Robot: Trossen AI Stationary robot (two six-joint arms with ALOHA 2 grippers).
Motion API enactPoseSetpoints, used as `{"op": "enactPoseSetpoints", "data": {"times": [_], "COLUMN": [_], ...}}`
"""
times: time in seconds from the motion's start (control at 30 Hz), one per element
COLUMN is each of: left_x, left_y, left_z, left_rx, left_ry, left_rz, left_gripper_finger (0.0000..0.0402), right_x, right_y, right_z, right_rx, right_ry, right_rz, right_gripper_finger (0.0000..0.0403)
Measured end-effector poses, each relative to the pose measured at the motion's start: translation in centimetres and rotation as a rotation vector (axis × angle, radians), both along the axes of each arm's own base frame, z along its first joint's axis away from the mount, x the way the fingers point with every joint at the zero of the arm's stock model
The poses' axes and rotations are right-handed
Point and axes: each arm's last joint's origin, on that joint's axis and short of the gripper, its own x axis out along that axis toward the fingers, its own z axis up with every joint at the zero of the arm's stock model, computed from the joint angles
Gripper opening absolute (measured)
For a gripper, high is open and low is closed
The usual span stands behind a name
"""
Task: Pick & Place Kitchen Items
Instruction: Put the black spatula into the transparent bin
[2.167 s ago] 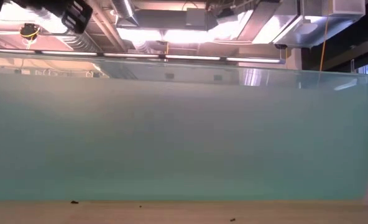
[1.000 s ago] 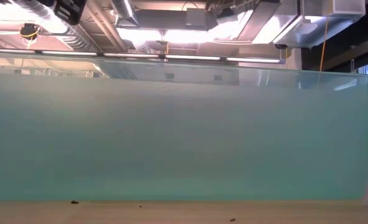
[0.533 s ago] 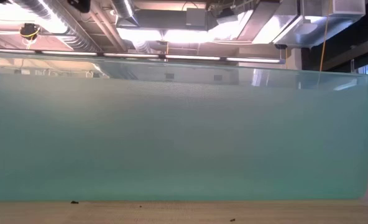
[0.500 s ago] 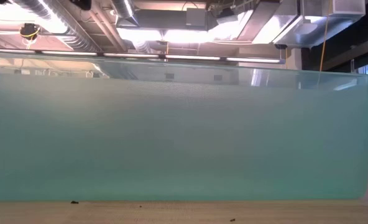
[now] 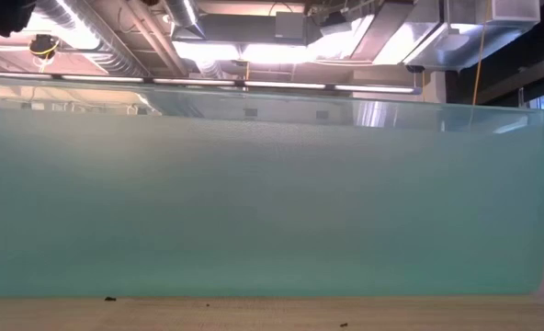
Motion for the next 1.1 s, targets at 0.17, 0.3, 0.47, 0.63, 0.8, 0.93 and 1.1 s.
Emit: {"op": "enactPoseSetpoints", "data": {"times": [0.17,0.3,0.47,0.63,0.8,0.93,1.1], "left_x": [0.5,1.5,3.2,4.0,4.2,4.8,5.0], "left_y": [0.2,0.7,1.2,1.1,1.0,0.8,1.1], "left_z": [0.7,1.4,1.8,2.2,2.0,1.2,1.2], "left_rx": [-0.021,-0.031,-0.057,-0.072,-0.066,-0.044,-0.064], "left_ry": [-0.104,-0.133,-0.124,-0.187,-0.204,-0.181,-0.243], "left_rz": [0.007,0.05,0.066,0.058,0.059,0.065,0.068], "left_gripper_finger": [0.002,0.0034,0.0088,0.0156,0.0203,0.0224,0.0232], "right_x": [1.6,2.9,4.4,5.2,5.5,5.6,5.6], "right_y": [-1.5,-1.4,-1.0,-0.8,-0.7,-0.7,-0.8], "right_z": [-2.7,-3.2,-4.1,-4.9,-4.9,-5.2,-5.2], "right_rx": [0.041,0.028,-0.006,-0.03,-0.031,-0.032,-0.027], "right_ry": [0.029,0.03,0.072,0.141,0.146,0.166,0.176], "right_rz": [-0.037,-0.045,-0.051,-0.052,-0.04,-0.045,-0.09], "right_gripper_finger": [0.0108,0.0108,0.0108,0.0108,0.0108,0.0108,0.0108]}}
